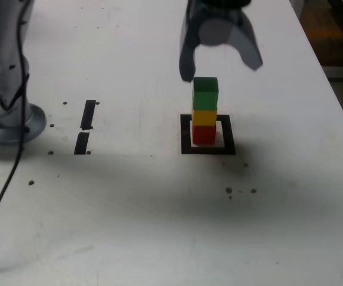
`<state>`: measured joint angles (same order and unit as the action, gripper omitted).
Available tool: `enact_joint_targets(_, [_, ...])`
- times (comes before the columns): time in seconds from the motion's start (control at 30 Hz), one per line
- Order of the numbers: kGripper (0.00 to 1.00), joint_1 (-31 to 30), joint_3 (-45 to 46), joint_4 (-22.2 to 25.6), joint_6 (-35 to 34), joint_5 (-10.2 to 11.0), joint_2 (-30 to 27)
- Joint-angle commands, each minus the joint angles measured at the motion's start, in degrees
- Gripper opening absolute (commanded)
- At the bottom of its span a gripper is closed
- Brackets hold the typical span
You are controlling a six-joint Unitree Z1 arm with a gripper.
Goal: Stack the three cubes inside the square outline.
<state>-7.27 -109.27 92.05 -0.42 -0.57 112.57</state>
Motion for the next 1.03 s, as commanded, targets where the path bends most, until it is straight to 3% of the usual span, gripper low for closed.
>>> enact_joint_targets(0.0, [1.0,-0.67,0.19,0.69,0.2,0.28,-6.02])
enact_joint_targets(0.17, [1.0,-1.03,7.32,1.28,0.04,0.95,-18.46])
enact_joint_targets(0.4, [1.0,5.28,33.08,-0.64,1.65,2.07,-31.76])
enact_joint_targets(0.53, [1.0,6.42,45.36,-5.68,2.22,2.06,-34.05])
enact_joint_targets(0.73, [1.0,6.48,60.47,-17.02,2.65,-0.72,-35.79])
enact_joint_targets(0.87, [1.0,5.86,65.27,-22.73,2.85,-1.67,-35.24])
enact_joint_targets(1.0, [1.0,4.25,67.2,-24.93,1.92,-1.63,-33.93])
